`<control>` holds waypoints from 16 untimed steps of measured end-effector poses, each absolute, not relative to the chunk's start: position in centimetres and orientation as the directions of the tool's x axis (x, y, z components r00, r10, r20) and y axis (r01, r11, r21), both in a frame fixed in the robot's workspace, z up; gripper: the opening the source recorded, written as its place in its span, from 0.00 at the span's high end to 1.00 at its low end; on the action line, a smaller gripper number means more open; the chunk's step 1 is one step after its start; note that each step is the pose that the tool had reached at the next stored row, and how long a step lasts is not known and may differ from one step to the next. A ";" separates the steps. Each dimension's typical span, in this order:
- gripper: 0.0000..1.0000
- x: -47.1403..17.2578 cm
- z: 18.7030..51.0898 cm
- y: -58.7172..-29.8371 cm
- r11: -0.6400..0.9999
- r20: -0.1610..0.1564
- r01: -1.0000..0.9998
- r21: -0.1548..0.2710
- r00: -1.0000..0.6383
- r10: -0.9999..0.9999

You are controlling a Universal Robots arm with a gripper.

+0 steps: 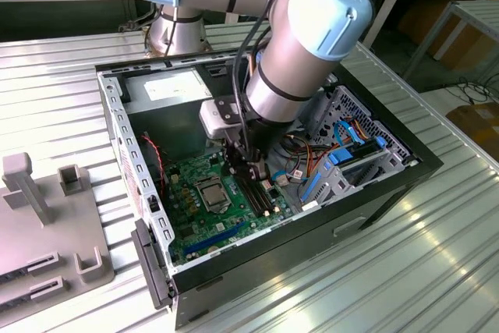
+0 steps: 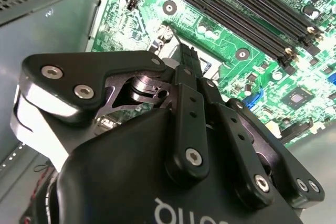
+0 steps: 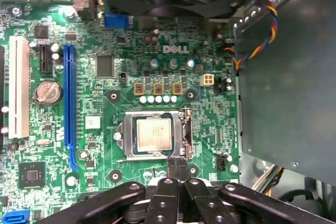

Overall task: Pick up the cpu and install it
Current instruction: 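Install the first cpu locking lever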

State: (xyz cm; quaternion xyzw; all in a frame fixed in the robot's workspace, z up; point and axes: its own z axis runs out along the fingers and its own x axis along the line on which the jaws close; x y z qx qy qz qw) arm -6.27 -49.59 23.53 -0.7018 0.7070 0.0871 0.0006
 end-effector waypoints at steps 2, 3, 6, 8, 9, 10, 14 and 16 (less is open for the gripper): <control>0.89 -6.3 23.4 -49.6 -0.013 -0.123 -0.992 0.122 -0.002 -0.992; 0.89 -6.3 23.2 -49.6 -0.018 -0.122 -0.992 0.122 0.003 -0.992; 0.89 -6.3 23.1 -49.7 -0.023 -0.119 -0.992 0.121 0.008 -0.993; 0.89 -6.3 22.9 -49.7 -0.023 -0.115 -0.992 0.121 0.009 -0.993; 0.89 -6.3 22.9 -49.7 -0.022 -0.106 -0.992 0.121 0.009 -0.994; 0.89 -6.3 22.9 -49.7 -0.021 -0.097 -0.992 0.121 0.009 -0.995; 0.89 -6.3 22.7 -49.7 -0.020 -0.080 -0.992 0.121 0.011 -0.997; 0.89 -6.3 22.7 -49.8 -0.021 -0.076 -0.992 0.121 0.012 -0.997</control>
